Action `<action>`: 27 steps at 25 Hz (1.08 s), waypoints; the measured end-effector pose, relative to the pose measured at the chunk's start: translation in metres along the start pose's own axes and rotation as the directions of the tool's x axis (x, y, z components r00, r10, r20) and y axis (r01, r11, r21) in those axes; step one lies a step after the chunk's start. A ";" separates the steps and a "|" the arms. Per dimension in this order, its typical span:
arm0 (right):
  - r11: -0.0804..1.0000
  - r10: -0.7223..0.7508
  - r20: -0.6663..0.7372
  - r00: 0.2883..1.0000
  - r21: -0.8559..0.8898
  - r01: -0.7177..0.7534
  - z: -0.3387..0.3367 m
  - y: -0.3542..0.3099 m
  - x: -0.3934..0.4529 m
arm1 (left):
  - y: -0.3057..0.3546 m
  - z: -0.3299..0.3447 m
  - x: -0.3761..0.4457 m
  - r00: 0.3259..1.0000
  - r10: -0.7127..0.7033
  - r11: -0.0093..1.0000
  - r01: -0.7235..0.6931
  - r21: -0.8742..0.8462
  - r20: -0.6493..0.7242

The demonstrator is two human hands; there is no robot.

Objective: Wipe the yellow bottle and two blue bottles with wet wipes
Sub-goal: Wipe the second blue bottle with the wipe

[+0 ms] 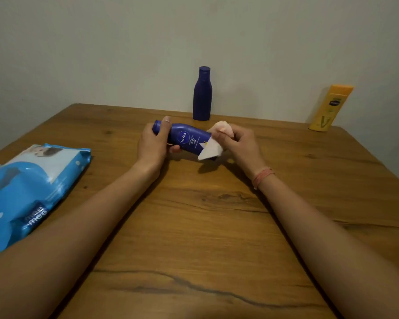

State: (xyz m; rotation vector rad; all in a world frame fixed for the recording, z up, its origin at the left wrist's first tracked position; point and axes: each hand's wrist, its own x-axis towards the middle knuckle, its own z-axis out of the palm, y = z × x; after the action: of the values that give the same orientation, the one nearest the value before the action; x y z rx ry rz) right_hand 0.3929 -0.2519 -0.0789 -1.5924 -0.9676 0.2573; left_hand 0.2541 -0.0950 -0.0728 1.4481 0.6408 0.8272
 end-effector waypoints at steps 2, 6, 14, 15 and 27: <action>1.000 0.007 0.099 0.995 0.010 -0.008 -0.003 0.001 0.000 | 0.003 -0.003 0.001 0.997 -0.064 0.996 0.061 -0.066 -0.040; 0.980 0.087 -0.047 0.995 0.186 -0.077 -0.010 0.003 0.001 | 0.008 -0.005 -0.001 0.979 -0.191 0.935 0.159 -0.315 -0.071; 0.872 0.095 0.054 0.994 0.478 -0.109 -0.008 -0.007 0.002 | 0.006 -0.006 0.002 0.974 -0.208 0.921 0.164 -0.352 -0.091; 0.890 0.076 0.084 0.994 0.444 -0.105 -0.008 -0.007 0.001 | 0.005 -0.007 0.003 0.976 -0.198 0.927 0.158 -0.341 -0.088; 0.995 0.102 0.107 0.989 -0.008 -0.101 0.000 -0.002 -0.001 | 0.002 -0.003 -0.004 0.991 0.130 0.988 -0.133 0.075 0.042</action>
State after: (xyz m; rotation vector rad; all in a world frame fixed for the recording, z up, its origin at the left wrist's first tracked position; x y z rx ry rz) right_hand 0.3916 -0.2520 -0.0777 -1.6464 -0.9701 0.4156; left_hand 0.2490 -0.0966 -0.0709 1.5862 0.5590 0.8840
